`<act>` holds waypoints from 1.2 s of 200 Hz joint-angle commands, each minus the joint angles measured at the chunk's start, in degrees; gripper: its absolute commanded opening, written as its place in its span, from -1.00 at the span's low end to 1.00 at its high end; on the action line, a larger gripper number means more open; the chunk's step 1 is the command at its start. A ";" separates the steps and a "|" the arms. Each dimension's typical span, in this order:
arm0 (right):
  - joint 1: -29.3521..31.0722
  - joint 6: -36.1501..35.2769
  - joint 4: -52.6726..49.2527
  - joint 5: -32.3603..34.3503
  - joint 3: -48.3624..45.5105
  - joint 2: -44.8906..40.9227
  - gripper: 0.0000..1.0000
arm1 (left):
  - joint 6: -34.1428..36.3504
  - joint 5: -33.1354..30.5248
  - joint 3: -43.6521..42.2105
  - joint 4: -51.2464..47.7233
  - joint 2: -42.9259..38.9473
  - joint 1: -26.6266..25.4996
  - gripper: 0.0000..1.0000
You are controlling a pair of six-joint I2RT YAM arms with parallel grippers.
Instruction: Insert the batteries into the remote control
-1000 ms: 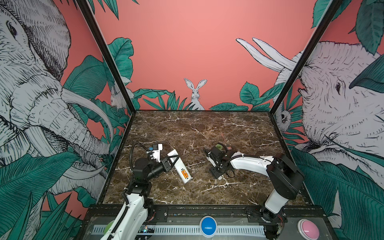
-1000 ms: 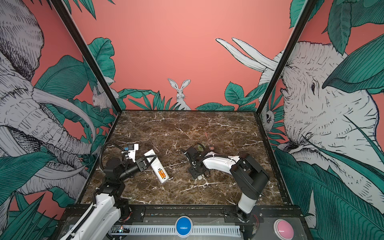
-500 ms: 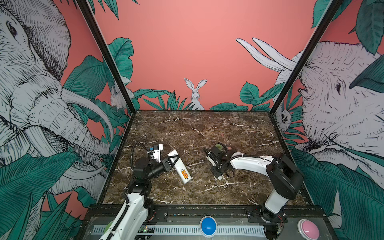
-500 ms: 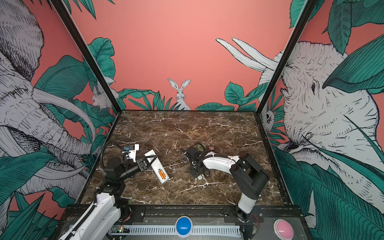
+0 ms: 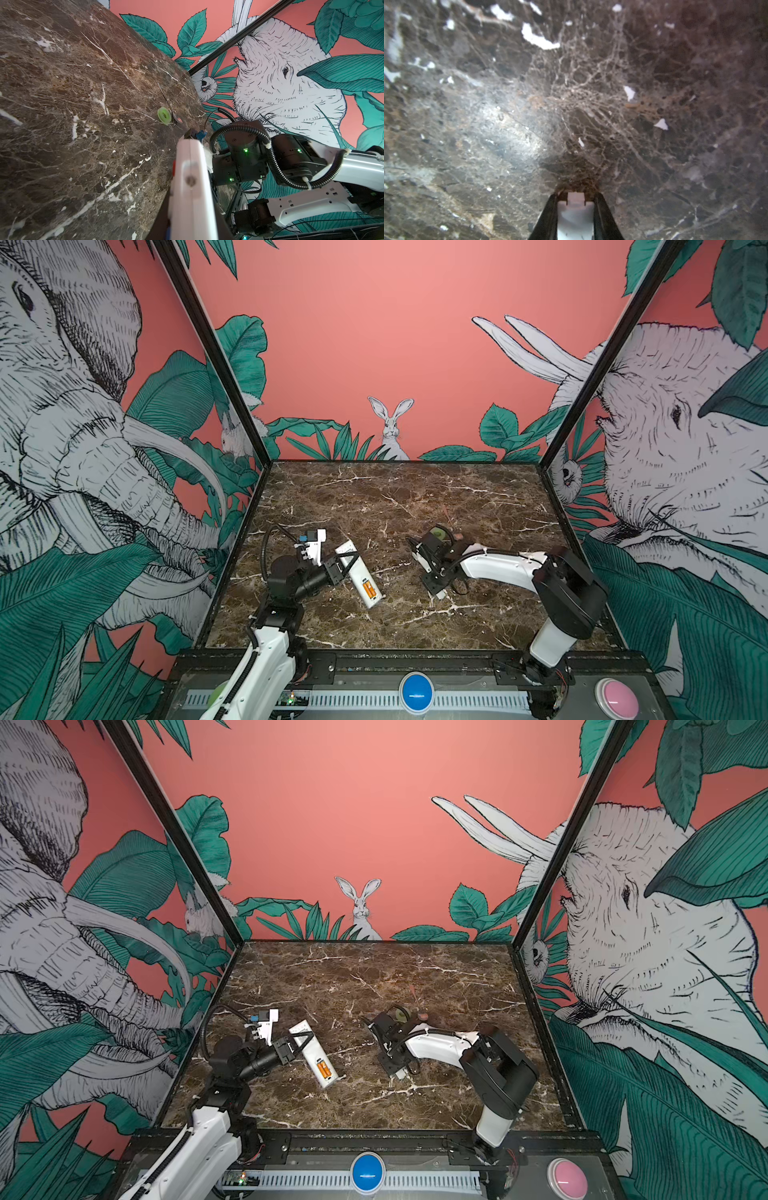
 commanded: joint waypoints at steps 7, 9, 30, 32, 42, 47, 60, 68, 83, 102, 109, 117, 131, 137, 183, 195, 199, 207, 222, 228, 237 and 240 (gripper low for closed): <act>-0.09 -0.60 0.81 -0.82 -2.35 -3.67 -0.61 | 0.58 0.21 -0.78 1.04 -0.60 -0.21 -1.00; -0.09 -0.58 1.13 -0.88 -2.47 -4.00 -0.62 | 0.57 0.22 -0.79 1.04 -0.57 -0.23 -1.00; 0.41 -0.48 3.60 -0.80 -3.34 -8.21 -0.69 | 0.48 0.06 -0.79 1.16 -0.64 -0.40 -1.00; 0.48 -0.42 3.85 -0.72 -3.44 -8.65 -0.69 | 0.48 0.12 -0.79 1.13 -0.65 -0.39 -1.00; 1.10 -0.44 5.70 -0.48 -4.03 -10.69 -0.71 | 0.49 -0.16 -0.70 1.21 -0.49 -0.34 -1.00; 1.50 -0.48 6.67 -0.26 -4.36 -11.89 -0.72 | 0.39 -0.17 -0.66 1.34 -0.41 -0.47 -1.00; 2.55 -0.61 8.98 0.19 -4.87 -14.43 -0.75 | 0.14 -0.22 -0.70 1.80 -0.15 -0.49 -1.00; 3.17 -0.60 10.10 0.50 -4.80 -15.85 -0.77 | 0.00 -0.50 -0.66 2.09 0.04 -0.49 -1.00; 4.74 -0.62 11.45 2.24 -4.14 -18.30 -0.86 | -0.22 -0.75 -0.70 2.44 0.07 -0.53 -1.00; 8.42 -0.37 15.17 6.50 -3.86 -20.87 -0.90 | -0.48 -1.30 -0.70 2.79 0.13 -0.63 -1.00; 9.76 -0.37 16.75 7.79 -3.82 -21.37 -0.91 | -0.66 -1.43 -0.67 2.93 0.09 -0.61 -1.00; 11.23 -0.44 19.00 8.72 -3.90 -21.90 -0.91 | -0.75 -1.61 -0.57 2.93 0.07 -0.74 -1.00; 13.35 -0.33 23.11 9.68 -4.37 -22.52 -0.91 | -1.06 -1.96 -0.42 2.96 0.12 -0.68 -1.00; 14.10 -0.37 24.53 9.74 -4.35 -22.50 -0.91 | -1.18 -1.94 -0.34 2.97 0.14 -0.65 -1.00; 17.70 0.52 33.17 9.55 -4.04 -20.35 -0.94 | -1.71 -2.29 -0.28 3.06 0.00 -0.65 -1.00; 18.56 1.27 35.98 9.29 -4.35 -19.49 -0.97 | -1.91 -2.53 -0.31 3.06 -0.04 -0.65 -1.00; 18.98 1.34 36.72 9.34 -4.42 -19.30 -0.98 | -2.01 -2.64 -0.35 3.06 -0.09 -0.63 -1.00; 19.92 1.11 38.38 9.79 -4.55 -18.96 -0.97 | -2.14 -2.97 -0.28 2.90 -0.22 -0.75 -1.00; 21.33 0.64 40.79 10.95 -4.71 -18.57 -0.97 | -2.24 -3.61 -0.67 2.54 -0.57 -0.58 -1.00; 21.73 0.65 41.58 11.18 -4.81 -18.34 -0.98 | -2.24 -3.85 -0.76 2.53 -0.64 -0.65 -1.00; 22.27 0.71 42.57 11.39 -4.88 -18.02 -0.98 | -2.32 -4.14 -0.94 2.45 -0.76 -0.68 -1.00; 22.40 0.86 42.79 11.47 -4.90 -17.88 -0.98 | -2.33 -4.34 -0.98 2.51 -0.79 -0.59 -1.00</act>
